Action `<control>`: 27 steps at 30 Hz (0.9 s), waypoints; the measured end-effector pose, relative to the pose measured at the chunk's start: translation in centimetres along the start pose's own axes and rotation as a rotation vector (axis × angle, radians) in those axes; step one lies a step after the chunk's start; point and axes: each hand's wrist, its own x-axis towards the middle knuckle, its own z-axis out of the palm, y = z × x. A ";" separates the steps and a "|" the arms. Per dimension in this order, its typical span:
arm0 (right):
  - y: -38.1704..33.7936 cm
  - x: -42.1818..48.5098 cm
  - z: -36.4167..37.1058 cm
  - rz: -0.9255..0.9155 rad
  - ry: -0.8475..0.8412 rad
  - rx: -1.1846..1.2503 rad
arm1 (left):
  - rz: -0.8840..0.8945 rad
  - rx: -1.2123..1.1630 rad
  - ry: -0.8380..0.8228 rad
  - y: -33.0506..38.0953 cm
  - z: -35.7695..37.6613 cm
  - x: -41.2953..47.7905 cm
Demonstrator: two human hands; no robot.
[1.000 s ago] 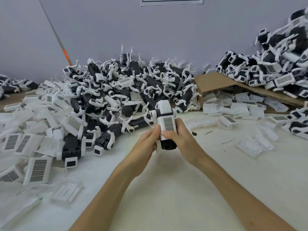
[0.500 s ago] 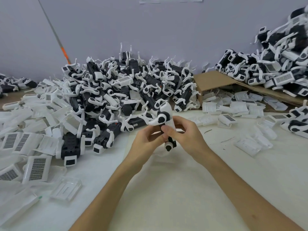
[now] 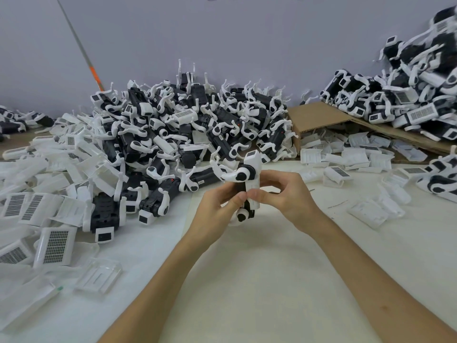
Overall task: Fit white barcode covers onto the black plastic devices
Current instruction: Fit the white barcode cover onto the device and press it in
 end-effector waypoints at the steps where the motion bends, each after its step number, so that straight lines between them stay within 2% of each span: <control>1: 0.0 -0.1 0.2 -0.008 0.019 -0.012 | 0.003 0.008 -0.002 0.0 -0.1 0.0; 14: -0.4 -0.7 2.0 -0.081 0.201 -0.144 | 0.017 -0.023 -0.044 0.4 -1.2 0.0; 19: 0.2 -0.1 0.6 0.042 -0.005 0.030 | 0.016 -0.017 -0.016 0.3 -0.3 0.0; 23: 0.3 -0.1 0.9 0.033 0.006 -0.041 | -0.004 0.023 -0.045 0.3 0.1 0.0; 27: 0.1 -0.1 0.8 -0.018 -0.002 -0.029 | -0.018 -0.041 -0.039 0.3 -0.2 0.0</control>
